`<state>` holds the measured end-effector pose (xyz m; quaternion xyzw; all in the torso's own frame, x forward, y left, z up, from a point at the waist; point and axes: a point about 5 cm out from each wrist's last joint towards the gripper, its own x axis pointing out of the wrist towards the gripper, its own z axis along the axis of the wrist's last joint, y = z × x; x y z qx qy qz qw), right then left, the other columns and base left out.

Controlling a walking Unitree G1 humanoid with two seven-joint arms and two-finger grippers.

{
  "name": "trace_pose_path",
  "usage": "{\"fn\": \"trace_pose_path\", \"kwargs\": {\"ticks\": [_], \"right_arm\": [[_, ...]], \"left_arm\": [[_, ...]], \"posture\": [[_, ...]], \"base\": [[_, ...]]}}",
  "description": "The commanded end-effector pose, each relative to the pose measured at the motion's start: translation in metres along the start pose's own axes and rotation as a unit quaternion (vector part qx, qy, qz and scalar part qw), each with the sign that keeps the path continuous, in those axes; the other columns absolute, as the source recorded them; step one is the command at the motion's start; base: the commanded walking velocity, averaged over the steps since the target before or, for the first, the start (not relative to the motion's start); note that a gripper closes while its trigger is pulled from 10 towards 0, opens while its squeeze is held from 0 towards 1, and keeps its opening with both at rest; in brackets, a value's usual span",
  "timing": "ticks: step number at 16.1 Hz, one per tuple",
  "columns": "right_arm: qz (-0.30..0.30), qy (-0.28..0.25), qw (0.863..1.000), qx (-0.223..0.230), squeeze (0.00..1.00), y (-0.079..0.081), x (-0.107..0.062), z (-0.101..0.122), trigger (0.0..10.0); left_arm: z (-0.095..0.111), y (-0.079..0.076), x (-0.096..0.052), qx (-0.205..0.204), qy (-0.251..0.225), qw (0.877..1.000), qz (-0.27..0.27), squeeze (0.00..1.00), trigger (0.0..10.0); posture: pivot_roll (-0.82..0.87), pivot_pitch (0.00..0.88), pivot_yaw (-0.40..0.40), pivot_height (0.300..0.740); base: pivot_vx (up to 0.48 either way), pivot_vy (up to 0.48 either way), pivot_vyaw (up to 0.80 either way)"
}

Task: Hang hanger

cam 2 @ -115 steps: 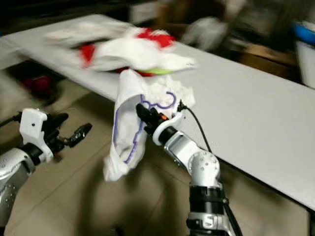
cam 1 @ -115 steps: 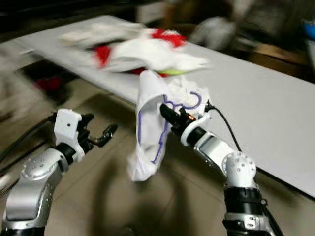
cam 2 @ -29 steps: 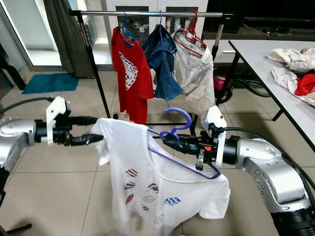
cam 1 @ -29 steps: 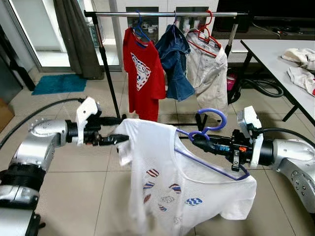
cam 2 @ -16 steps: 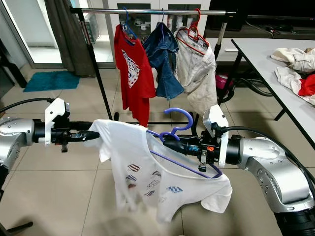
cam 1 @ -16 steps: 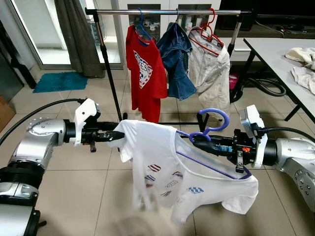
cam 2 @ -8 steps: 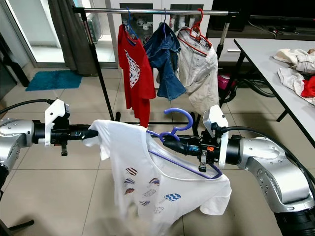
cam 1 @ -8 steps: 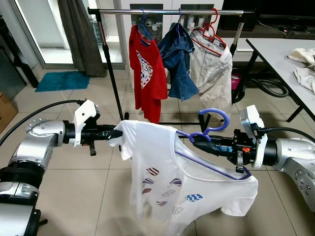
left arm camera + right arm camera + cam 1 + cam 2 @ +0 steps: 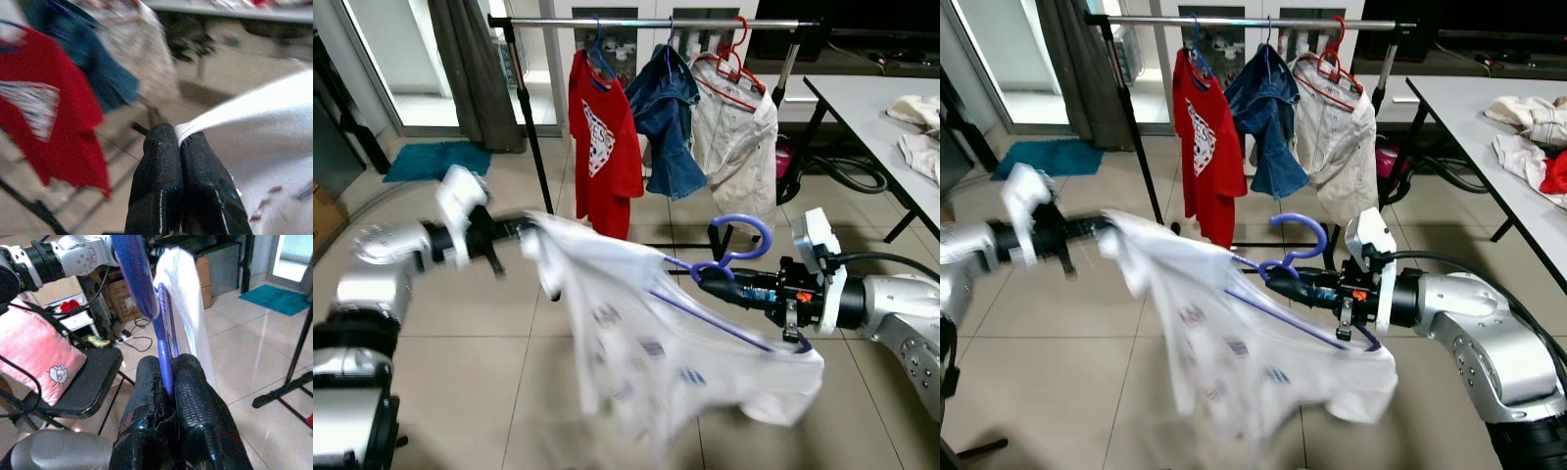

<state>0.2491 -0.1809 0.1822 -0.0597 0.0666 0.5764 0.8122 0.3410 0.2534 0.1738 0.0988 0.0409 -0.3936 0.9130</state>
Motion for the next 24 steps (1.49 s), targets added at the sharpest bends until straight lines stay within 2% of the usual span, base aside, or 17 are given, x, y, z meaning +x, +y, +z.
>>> {"fn": "trace_pose_path", "kwargs": {"ticks": [1,2,3,4,8,10,11,12,13,16,17,18,20,22,23,24], "right_arm": [[-0.012,-0.012,1.000,-0.006,0.00,-0.002,-0.005,0.004,10.0],[-0.014,-0.012,1.000,-0.006,0.00,-0.002,-0.006,0.004,10.0],[-0.020,-0.013,1.000,-0.005,0.00,-0.003,-0.007,0.003,10.0],[-0.024,-0.013,1.000,-0.005,0.00,-0.004,-0.008,0.003,10.0],[-0.032,-0.016,0.999,-0.007,0.00,-0.007,-0.009,0.004,10.0],[-0.032,-0.015,0.999,-0.009,0.00,-0.007,-0.009,0.004,10.0],[-0.032,-0.015,0.999,-0.009,0.00,-0.007,-0.008,0.004,10.0],[-0.033,-0.015,0.999,-0.010,0.00,-0.008,-0.008,0.005,10.0],[-0.045,-0.010,0.999,-0.013,0.00,-0.010,-0.007,0.004,10.0],[-0.111,-0.002,0.994,-0.016,0.00,-0.022,-0.004,0.002,10.0],[-0.168,0.000,0.986,-0.010,0.00,-0.034,0.000,0.000,10.0],[-0.198,-0.003,0.980,0.004,0.00,-0.040,0.003,0.000,10.0],[-0.220,-0.017,0.975,0.007,0.00,-0.046,0.009,0.006,10.0],[-0.269,-0.019,0.963,0.025,0.00,-0.057,0.019,0.011,10.0],[-0.279,-0.019,0.960,0.031,0.00,-0.059,0.021,0.011,10.0],[-0.304,-0.017,0.952,0.044,0.00,-0.062,0.026,0.010,10.0]], "left_arm": [[0.006,0.013,-0.008,-0.009,-0.027,0.998,0.064,0.00,0.0],[0.005,0.016,-0.011,-0.013,-0.032,0.996,0.081,0.00,0.0],[0.003,0.024,-0.018,-0.033,-0.044,0.990,0.131,0.00,0.0],[0.000,0.027,-0.022,-0.049,-0.046,0.986,0.155,0.00,0.0],[-0.017,0.024,-0.024,-0.048,-0.005,0.984,0.169,0.00,0.0],[-0.016,0.022,-0.017,-0.039,-0.004,0.985,0.165,0.00,0.0],[-0.016,0.021,-0.016,-0.038,-0.005,0.986,0.165,0.00,3.3],[-0.014,0.020,-0.013,-0.034,-0.002,0.987,0.155,0.00,10.0],[-0.012,0.019,-0.011,-0.024,-0.004,0.989,0.148,1.00,10.0],[-0.009,0.020,-0.010,-0.005,-0.002,0.988,0.152,1.00,10.0],[-0.013,0.018,-0.009,-0.001,0.009,0.989,0.150,1.00,10.0],[-0.016,0.016,-0.009,0.004,0.016,0.989,0.147,1.00,10.0],[-0.015,0.005,0.002,0.024,0.014,0.993,0.116,1.00,10.0],[-0.008,-0.016,0.027,0.034,-0.016,0.997,0.073,1.00,10.0],[-0.007,-0.020,0.032,0.034,-0.022,0.997,0.070,1.00,10.0],[-0.005,-0.026,0.041,0.025,-0.036,0.995,0.091,1.00,10.0]], "posture": [[-0.14,0.000,0.051,0.740],[-0.14,0.000,0.051,0.740],[-0.13,0.000,0.049,0.740],[-0.13,0.000,0.049,0.740],[-0.13,0.000,0.044,0.740],[-0.13,0.000,0.041,0.740],[-0.13,0.000,0.041,0.740],[-0.13,0.000,0.041,0.740],[-0.13,0.000,0.041,0.740],[-0.14,0.000,0.037,0.740],[-0.14,0.000,0.032,0.740],[-0.14,0.000,0.032,0.740],[-0.14,0.000,0.016,0.740],[-0.14,0.000,0.007,0.740],[-0.14,0.000,0.006,0.740],[-0.14,0.000,0.000,0.740]], "base": [[0.000,0.000,0.00],[0.000,0.000,0.00],[0.000,0.000,0.00],[0.000,0.000,0.00],[0.000,0.000,0.00],[0.000,0.000,0.00],[0.000,0.000,0.00],[0.000,0.000,0.00],[0.000,0.000,0.00],[0.000,0.000,0.00],[0.000,0.000,0.00],[0.000,0.000,0.00],[0.000,0.000,0.00],[0.000,0.000,0.00],[0.000,0.000,0.00],[0.000,0.000,0.00]]}}
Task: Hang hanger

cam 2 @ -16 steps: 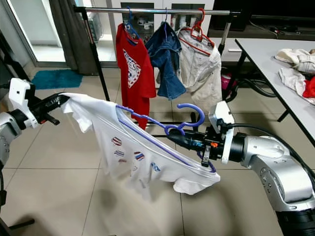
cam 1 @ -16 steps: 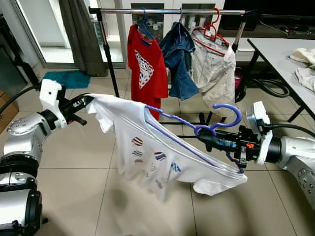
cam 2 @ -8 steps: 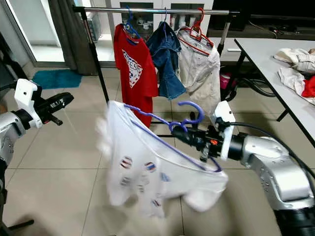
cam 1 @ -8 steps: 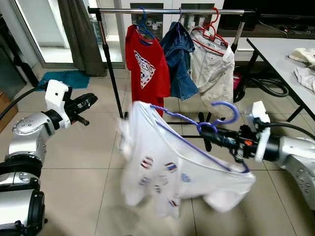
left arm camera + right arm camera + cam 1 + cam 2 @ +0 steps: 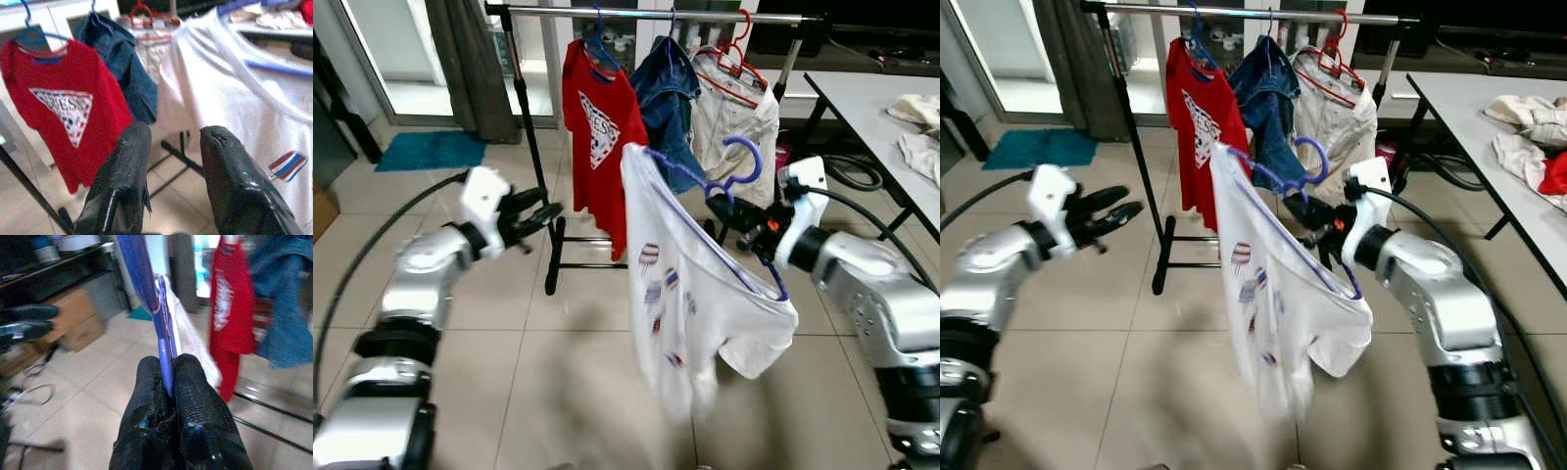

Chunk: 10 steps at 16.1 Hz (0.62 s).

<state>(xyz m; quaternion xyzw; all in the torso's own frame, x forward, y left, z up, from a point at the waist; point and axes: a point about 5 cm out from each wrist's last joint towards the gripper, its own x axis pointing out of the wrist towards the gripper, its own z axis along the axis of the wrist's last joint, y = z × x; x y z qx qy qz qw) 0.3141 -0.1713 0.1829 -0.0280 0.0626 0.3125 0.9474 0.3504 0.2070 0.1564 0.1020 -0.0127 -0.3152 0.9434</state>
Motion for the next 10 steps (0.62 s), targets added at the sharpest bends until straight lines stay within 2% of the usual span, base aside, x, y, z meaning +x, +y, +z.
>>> {"fn": "trace_pose_path", "kwargs": {"ticks": [1,2,3,5,7,10], "right_arm": [[-0.036,-0.001,0.999,0.014,0.00,-0.006,0.002,0.003,10.0],[-0.056,0.004,0.998,0.025,0.00,-0.006,0.004,-0.001,10.0],[-0.085,0.012,0.996,0.033,0.00,-0.008,0.005,-0.006,10.0],[-0.111,0.014,0.993,0.042,0.00,-0.008,0.009,-0.010,10.0],[-0.127,0.007,0.991,0.039,0.00,-0.006,0.014,-0.007,10.0],[-0.189,-0.014,0.980,0.055,0.00,-0.008,0.015,-0.010,10.0]], "left_arm": [[0.004,-0.003,0.005,0.001,-0.007,0.999,0.033,1.00,10.0],[0.005,-0.007,0.008,-0.005,-0.006,0.999,0.048,0.90,10.0],[0.008,-0.014,0.015,-0.004,0.003,0.998,0.055,0.03,10.0],[0.019,-0.033,0.027,0.010,-0.028,0.999,0.022,0.00,10.0],[0.020,-0.047,0.032,0.006,-0.033,0.999,-0.015,0.00,10.0],[0.010,-0.049,0.035,-0.019,0.010,0.999,0.040,0.00,10.0]], "posture": [[-0.14,0.000,-0.005,0.740],[-0.14,0.000,-0.012,0.740],[-0.14,0.000,-0.017,0.740],[-0.13,0.000,-0.021,0.740],[-0.13,0.000,-0.010,0.740],[-0.14,0.000,-0.006,0.740]], "base": [[0.000,0.000,0.00],[0.000,0.000,0.00],[0.000,0.000,0.00],[0.000,0.000,0.00],[0.000,0.000,0.00],[0.000,0.000,0.00]]}}
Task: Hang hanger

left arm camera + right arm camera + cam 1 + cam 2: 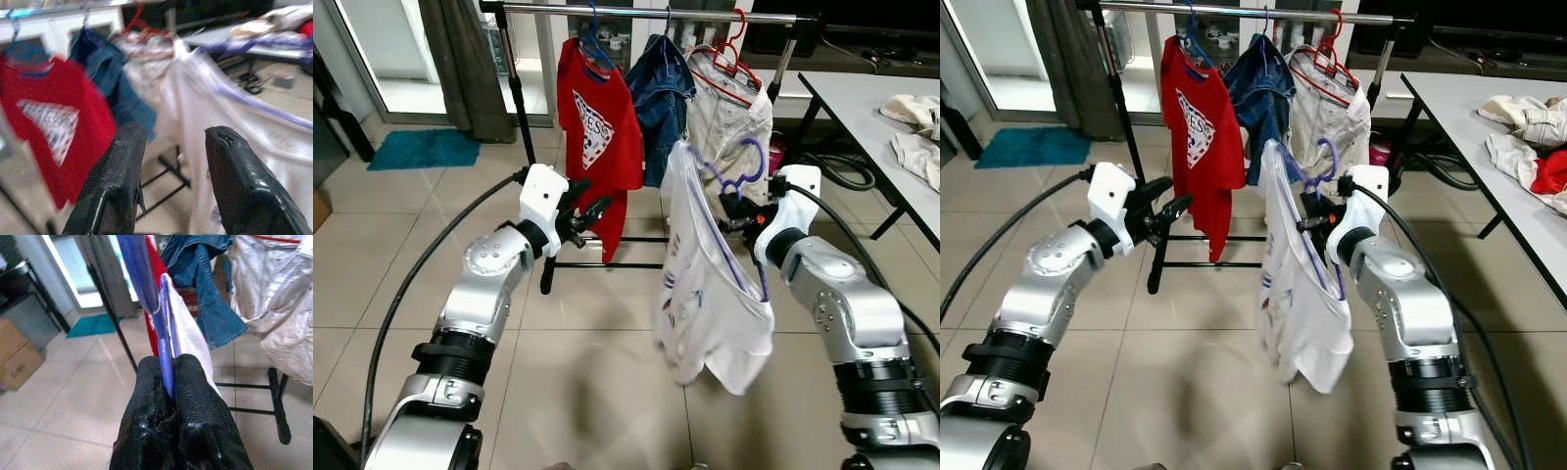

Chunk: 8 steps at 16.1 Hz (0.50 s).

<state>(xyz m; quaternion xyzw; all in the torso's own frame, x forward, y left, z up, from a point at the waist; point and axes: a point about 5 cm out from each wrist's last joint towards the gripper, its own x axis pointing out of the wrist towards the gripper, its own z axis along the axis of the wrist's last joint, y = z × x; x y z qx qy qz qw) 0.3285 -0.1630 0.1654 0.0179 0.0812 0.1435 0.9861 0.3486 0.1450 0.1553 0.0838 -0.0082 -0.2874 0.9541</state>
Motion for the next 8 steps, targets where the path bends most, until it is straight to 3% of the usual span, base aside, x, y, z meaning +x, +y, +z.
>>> {"fn": "trace_pose_path", "kwargs": {"ticks": [1,3,6,7,8], "right_arm": [[-0.029,-0.024,0.999,0.003,0.00,-0.006,-0.003,0.004,10.0],[-0.076,-0.020,0.997,0.018,0.00,-0.006,-0.018,-0.019,10.0],[-0.116,0.004,0.993,-0.011,0.00,-0.002,-0.037,-0.051,10.0],[-0.132,0.025,0.991,-0.013,0.00,0.001,-0.044,-0.069,10.0],[-0.135,0.025,0.990,-0.003,0.00,0.003,-0.046,-0.072,10.0]], "left_arm": [[-0.001,0.000,-0.001,-0.001,0.007,1.000,0.018,0.00,10.0],[-0.010,0.000,-0.014,-0.003,0.008,0.997,0.071,0.00,10.0],[-0.027,-0.001,-0.037,-0.003,0.037,0.993,0.113,0.00,10.0],[-0.034,-0.007,-0.043,-0.014,0.045,0.991,0.126,0.00,10.0],[-0.037,-0.008,-0.045,-0.017,0.047,0.990,0.131,0.00,10.0]], "posture": [[-0.14,0.000,-0.006,0.740],[-0.14,0.000,-0.006,0.740],[-0.12,0.000,0.001,0.740],[-0.12,0.000,0.003,0.740],[-0.12,0.000,0.003,0.740]], "base": [[0.000,0.000,0.00],[0.000,0.000,0.00],[0.000,0.000,0.00],[0.334,0.000,0.00],[0.337,0.000,0.00]]}}
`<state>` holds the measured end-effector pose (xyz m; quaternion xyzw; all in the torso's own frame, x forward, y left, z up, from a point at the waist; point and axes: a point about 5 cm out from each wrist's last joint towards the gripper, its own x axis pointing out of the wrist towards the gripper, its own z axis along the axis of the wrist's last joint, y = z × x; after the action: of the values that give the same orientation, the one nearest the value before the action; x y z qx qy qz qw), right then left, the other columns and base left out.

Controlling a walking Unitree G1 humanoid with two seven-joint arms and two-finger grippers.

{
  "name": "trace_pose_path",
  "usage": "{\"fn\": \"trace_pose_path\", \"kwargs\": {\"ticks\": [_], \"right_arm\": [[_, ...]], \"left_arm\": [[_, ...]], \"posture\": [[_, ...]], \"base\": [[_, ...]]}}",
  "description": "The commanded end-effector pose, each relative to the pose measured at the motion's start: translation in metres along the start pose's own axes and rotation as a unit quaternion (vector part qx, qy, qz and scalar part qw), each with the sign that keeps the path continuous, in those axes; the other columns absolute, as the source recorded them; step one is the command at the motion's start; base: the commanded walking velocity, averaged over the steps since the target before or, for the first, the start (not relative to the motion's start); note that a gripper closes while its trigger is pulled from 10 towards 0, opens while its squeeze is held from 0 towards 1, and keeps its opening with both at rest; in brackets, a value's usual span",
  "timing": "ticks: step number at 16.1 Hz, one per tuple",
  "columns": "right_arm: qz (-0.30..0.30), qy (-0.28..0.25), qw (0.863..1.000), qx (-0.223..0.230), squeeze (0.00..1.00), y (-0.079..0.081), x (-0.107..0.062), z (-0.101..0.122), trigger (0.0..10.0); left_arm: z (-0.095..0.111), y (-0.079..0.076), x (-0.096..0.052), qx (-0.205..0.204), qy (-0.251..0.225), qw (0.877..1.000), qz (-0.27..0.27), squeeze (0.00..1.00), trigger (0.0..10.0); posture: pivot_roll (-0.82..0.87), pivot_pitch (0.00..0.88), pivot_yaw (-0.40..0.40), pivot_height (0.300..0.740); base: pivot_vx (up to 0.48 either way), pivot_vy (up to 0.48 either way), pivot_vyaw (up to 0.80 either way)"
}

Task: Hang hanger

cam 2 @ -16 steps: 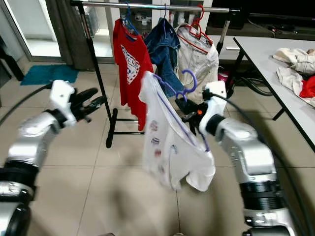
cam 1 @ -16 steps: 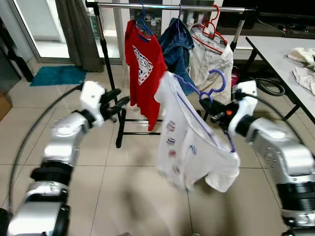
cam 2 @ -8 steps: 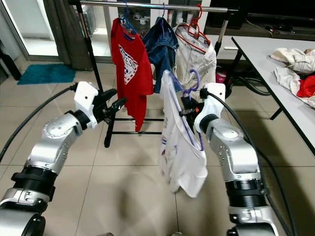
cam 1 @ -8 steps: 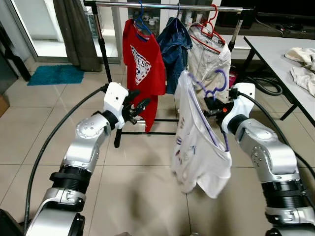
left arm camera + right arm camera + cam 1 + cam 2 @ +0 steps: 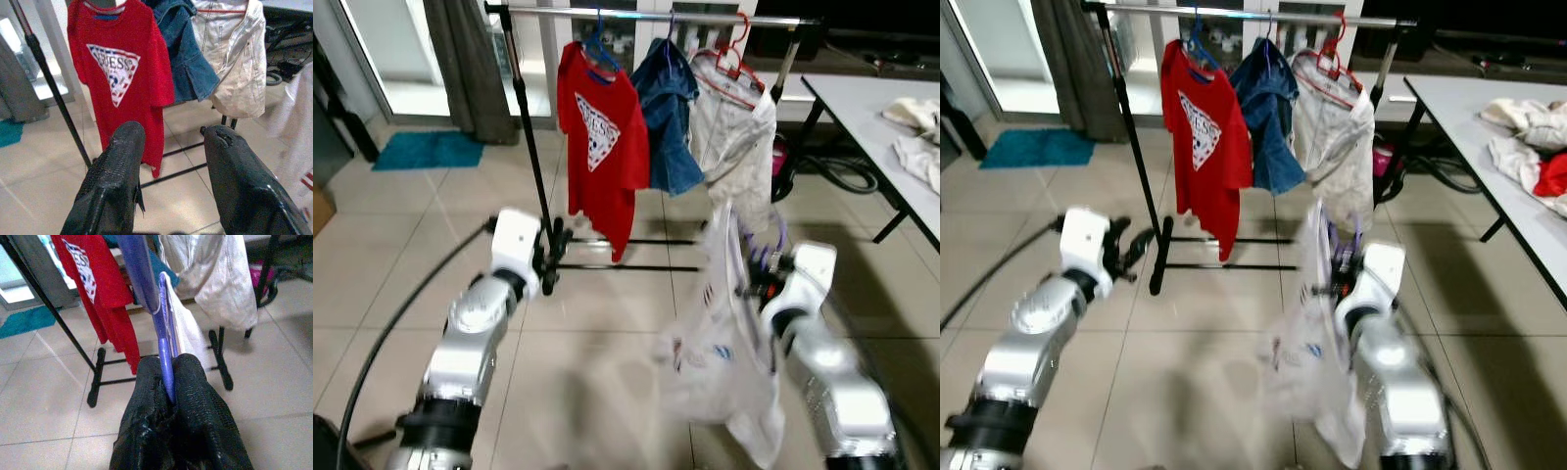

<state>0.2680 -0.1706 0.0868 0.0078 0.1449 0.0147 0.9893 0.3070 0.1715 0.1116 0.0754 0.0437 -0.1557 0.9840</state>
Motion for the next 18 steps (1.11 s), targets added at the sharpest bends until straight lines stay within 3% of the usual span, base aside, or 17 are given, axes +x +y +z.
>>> {"fn": "trace_pose_path", "kwargs": {"ticks": [1,4,7,9,14,16,18], "right_arm": [[-0.004,-0.040,0.999,-0.002,0.00,0.001,0.001,0.016,10.0],[0.009,-0.048,0.999,-0.010,0.00,0.006,0.004,0.020,10.0],[0.017,-0.055,0.998,0.010,0.00,0.007,0.006,0.023,10.0],[0.051,-0.058,0.997,0.000,0.00,0.013,0.009,0.027,10.0],[0.061,-0.067,0.996,0.001,0.00,0.015,0.013,0.035,10.0],[0.056,-0.077,0.995,0.023,0.00,0.014,0.013,0.038,10.0],[0.053,-0.081,0.995,0.018,0.00,0.014,0.014,0.040,10.0]], "left_arm": [[0.006,0.000,0.002,0.007,-0.009,1.000,0.006,0.00,10.0],[0.010,0.001,0.003,-0.005,-0.015,1.000,0.014,0.00,10.0],[0.011,0.005,0.001,-0.014,-0.016,0.999,0.026,0.00,10.0],[0.007,0.004,0.000,-0.015,-0.011,0.999,0.028,0.00,10.0],[0.005,0.005,-0.002,-0.010,-0.007,0.999,0.032,0.00,10.0],[0.006,0.005,-0.002,-0.004,-0.006,1.000,0.028,0.00,10.0],[0.006,0.005,-0.002,-0.002,-0.006,1.000,0.025,0.00,10.0]], "posture": [[-0.11,0.000,0.011,0.740],[-0.11,0.000,0.015,0.740],[-0.10,0.000,0.004,0.740],[-0.10,0.000,-0.003,0.740],[-0.09,0.000,-0.012,0.740],[-0.09,0.000,-0.011,0.740],[-0.09,0.000,-0.010,0.740]], "base": [[0.345,0.000,0.46],[0.400,0.000,0.80],[0.410,0.000,0.80],[0.426,0.000,0.80],[0.424,0.000,0.76],[0.424,0.000,0.00],[0.428,0.000,0.00]]}}
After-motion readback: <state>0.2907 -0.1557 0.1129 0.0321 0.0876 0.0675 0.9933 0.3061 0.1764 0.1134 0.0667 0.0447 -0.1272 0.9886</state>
